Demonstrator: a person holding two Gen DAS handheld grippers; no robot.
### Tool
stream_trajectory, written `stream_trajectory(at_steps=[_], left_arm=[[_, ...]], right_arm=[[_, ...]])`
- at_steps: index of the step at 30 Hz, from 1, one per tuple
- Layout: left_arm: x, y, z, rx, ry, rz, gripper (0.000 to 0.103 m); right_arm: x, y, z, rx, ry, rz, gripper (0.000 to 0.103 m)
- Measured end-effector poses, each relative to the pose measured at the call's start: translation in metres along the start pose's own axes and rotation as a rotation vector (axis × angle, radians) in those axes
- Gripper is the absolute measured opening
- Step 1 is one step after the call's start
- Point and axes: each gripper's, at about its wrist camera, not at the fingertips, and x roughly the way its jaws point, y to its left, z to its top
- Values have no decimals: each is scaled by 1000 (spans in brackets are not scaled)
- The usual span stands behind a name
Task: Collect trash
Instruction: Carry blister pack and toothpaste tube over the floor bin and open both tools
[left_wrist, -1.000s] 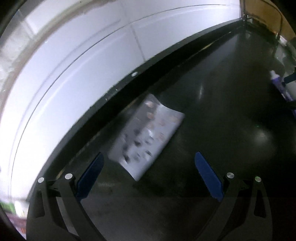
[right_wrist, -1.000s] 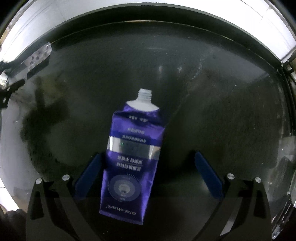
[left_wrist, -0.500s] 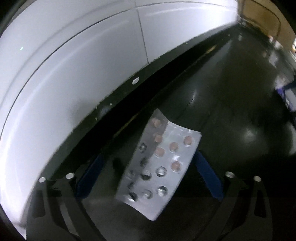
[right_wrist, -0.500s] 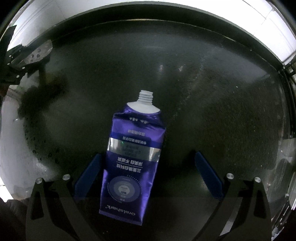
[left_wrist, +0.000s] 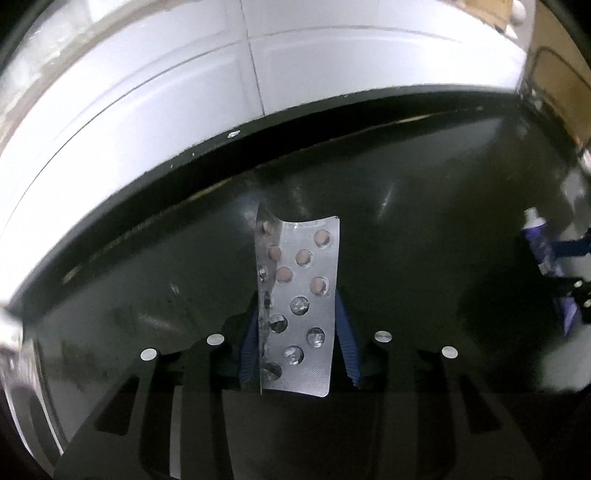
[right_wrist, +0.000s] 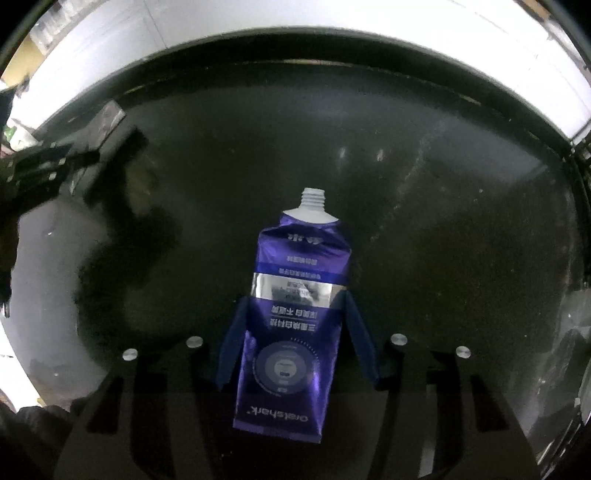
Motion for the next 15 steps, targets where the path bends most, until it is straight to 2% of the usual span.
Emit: stream_trajectory(at_steps=[11, 15], left_arm=[[-77, -69, -47, -159, -29, 69, 38], [-103, -78, -66, -218, -43, 114, 38]], right_arm=[[-50, 19, -4, -105, -103, 63, 53], [-68, 35, -9, -170, -129, 90, 53]])
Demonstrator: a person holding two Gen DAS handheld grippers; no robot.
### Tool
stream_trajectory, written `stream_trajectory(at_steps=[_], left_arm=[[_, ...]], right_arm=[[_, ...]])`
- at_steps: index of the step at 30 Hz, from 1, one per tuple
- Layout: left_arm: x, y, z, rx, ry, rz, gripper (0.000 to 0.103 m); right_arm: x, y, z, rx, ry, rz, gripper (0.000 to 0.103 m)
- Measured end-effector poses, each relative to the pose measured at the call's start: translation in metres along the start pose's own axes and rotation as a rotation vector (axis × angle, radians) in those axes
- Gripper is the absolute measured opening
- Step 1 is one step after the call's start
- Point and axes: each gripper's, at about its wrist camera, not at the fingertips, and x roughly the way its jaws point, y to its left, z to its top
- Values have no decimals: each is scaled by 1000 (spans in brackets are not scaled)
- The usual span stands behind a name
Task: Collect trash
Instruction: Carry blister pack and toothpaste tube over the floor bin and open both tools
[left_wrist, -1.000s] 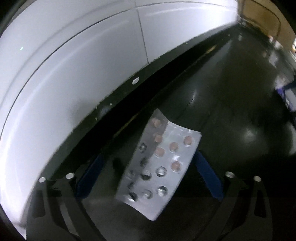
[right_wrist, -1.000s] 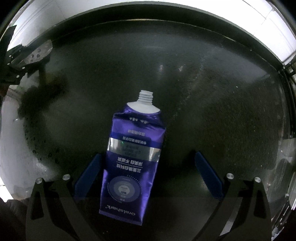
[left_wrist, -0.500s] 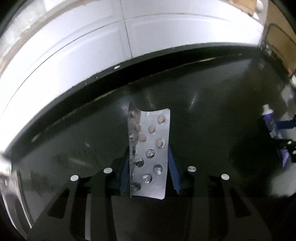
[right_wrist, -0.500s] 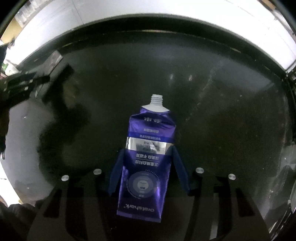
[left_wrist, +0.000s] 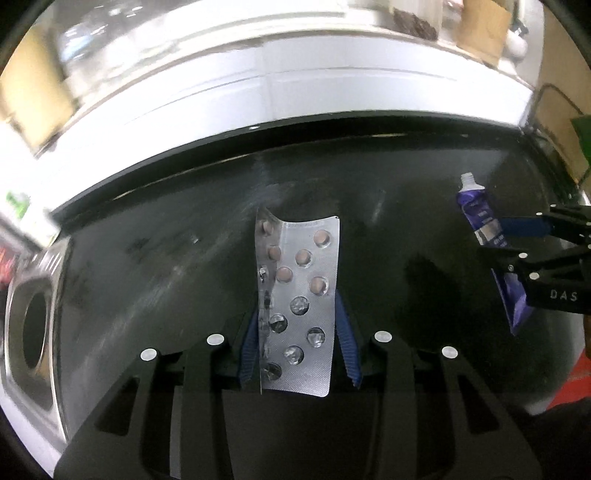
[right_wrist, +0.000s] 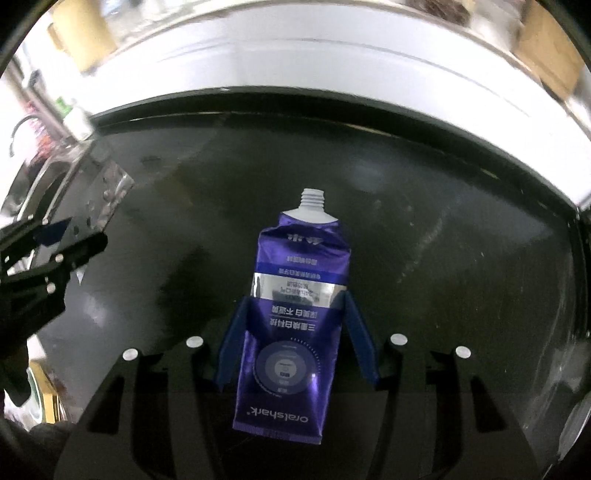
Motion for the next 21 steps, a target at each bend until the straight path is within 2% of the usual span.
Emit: stream_trajectory(at_steps=[9, 17, 21], left_arm=[[-60, 13, -56, -159, -24, 118, 38], [-90, 36, -104, -296, -24, 197, 38], [-106, 49, -134, -367, -20, 244, 38]], right_arm=[[-26, 54, -2, -176, -33, 84, 53], [-45, 107, -12, -325, -37, 151, 53], [-48, 147, -18, -416, -29, 189, 53]])
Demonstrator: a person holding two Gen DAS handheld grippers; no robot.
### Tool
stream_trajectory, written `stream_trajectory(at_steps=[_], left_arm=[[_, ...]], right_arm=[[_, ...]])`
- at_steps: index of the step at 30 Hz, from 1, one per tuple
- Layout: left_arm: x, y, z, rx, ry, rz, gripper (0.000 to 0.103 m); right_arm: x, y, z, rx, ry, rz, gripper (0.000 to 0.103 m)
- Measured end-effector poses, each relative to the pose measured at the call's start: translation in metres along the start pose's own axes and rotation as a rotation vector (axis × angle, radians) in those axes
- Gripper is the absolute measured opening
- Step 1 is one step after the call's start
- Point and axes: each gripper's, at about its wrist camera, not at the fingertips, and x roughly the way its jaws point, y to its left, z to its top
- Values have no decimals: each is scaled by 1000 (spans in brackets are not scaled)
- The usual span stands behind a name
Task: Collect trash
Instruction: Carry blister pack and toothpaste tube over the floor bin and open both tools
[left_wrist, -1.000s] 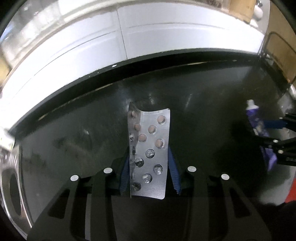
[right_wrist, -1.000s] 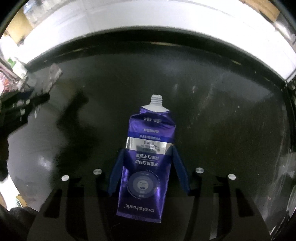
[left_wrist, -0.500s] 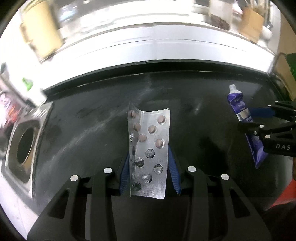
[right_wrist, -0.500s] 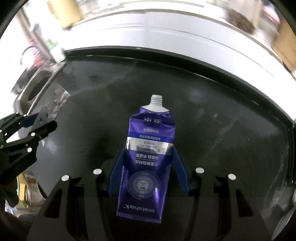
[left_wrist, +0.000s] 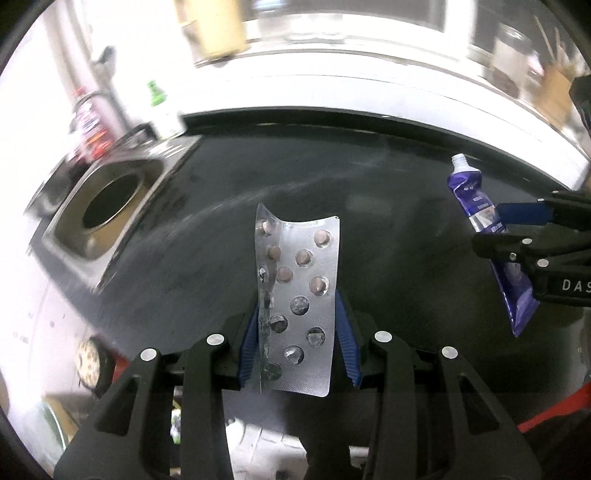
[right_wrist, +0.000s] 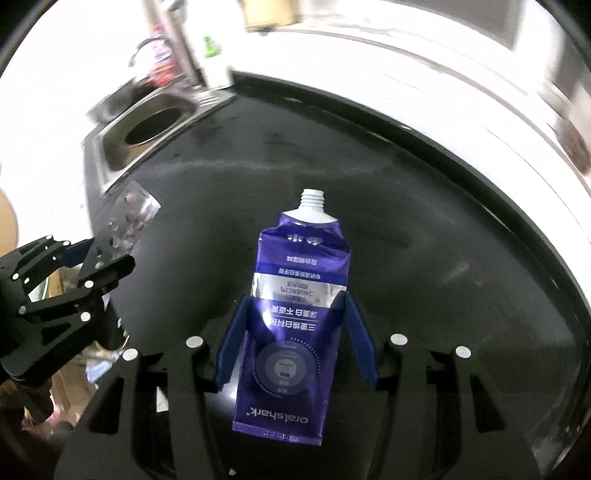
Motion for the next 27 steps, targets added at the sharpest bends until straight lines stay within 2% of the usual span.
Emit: stream_trajectory(at_steps=[7, 12, 20, 27], left_arm=[[-23, 72, -50, -183, 16, 111, 38], [-38, 131, -97, -332, 49, 205, 38], [-54, 231, -199, -594, 119, 345, 38], [-36, 302, -281, -762, 146, 401, 38]], right_arm=[[16, 84, 16, -185, 26, 96, 53], [32, 172, 22, -360, 57, 202, 53], [61, 337, 6, -643, 122, 407, 53], [111, 443, -9, -754, 231, 523, 53]])
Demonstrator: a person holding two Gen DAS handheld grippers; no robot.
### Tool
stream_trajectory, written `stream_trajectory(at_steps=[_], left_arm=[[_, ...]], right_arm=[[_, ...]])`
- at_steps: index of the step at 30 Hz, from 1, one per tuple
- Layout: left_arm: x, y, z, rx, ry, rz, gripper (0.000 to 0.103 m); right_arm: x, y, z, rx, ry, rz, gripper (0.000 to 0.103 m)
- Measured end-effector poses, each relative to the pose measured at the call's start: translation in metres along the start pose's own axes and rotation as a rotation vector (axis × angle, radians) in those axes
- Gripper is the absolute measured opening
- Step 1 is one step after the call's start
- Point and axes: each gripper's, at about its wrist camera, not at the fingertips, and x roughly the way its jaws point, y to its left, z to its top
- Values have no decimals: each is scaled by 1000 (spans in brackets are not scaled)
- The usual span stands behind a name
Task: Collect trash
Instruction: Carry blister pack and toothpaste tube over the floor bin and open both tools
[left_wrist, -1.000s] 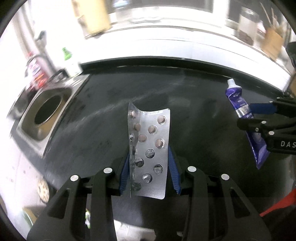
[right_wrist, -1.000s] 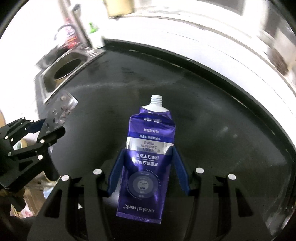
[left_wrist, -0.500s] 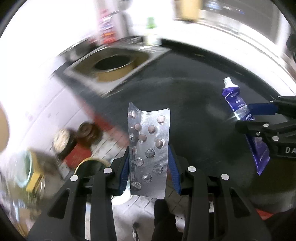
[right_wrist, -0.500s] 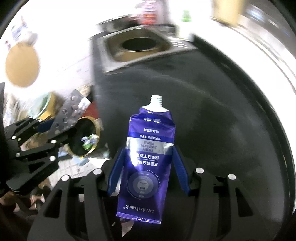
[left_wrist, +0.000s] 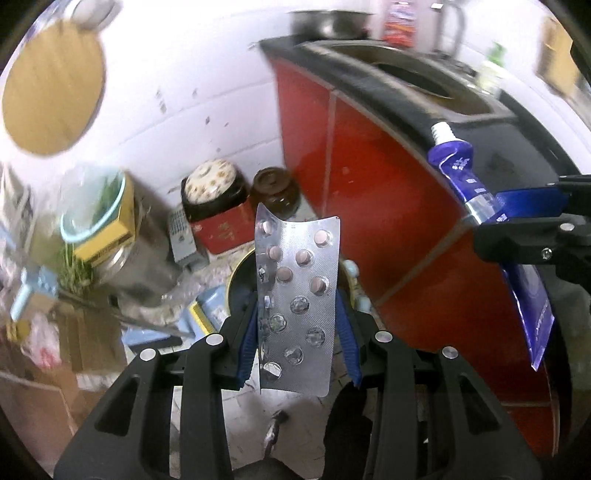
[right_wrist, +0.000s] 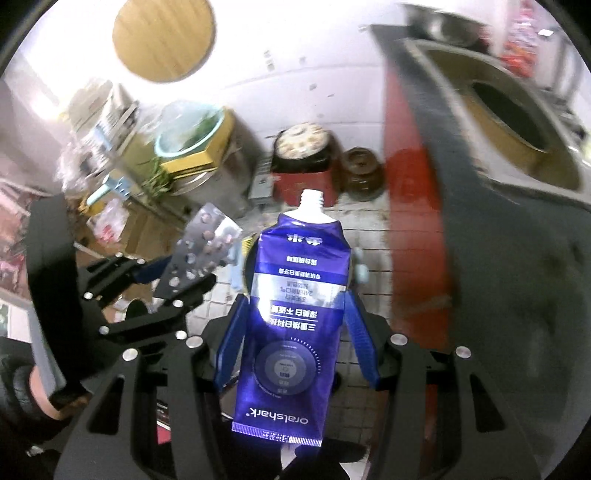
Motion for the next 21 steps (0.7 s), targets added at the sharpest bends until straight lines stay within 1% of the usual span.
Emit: stream_trajectory(at_steps=[5, 8, 12, 15, 16, 17, 18, 19, 21], left_arm=[[44, 31, -2, -40, 11, -11, 38], [67, 39, 0, -47, 20, -26, 39], [89, 44, 1, -52, 30, -41, 40], [101, 50, 0, -69, 35, -77, 44], [104, 52, 1, -73, 33, -88, 48], [107, 53, 0, -75, 33, -93, 60], [110, 53, 0, -78, 40, -99, 70], [111, 54, 0, -82, 37, -89, 82], [114, 55, -1, -80, 30, -73, 82]], right_arm=[[72, 6, 38, -26, 93, 55, 53], [107, 8, 49, -34, 140, 69, 53], [144, 7, 63, -53, 181, 67, 53], [158, 3, 70, -57, 195, 61, 54], [163, 2, 73, -51, 199, 63, 56], [171, -1, 78, -42, 222, 78, 63], [174, -2, 81, -38, 222, 76, 79], [176, -3, 86, -39, 207, 66, 85], [181, -8, 89, -28, 215, 66, 85]])
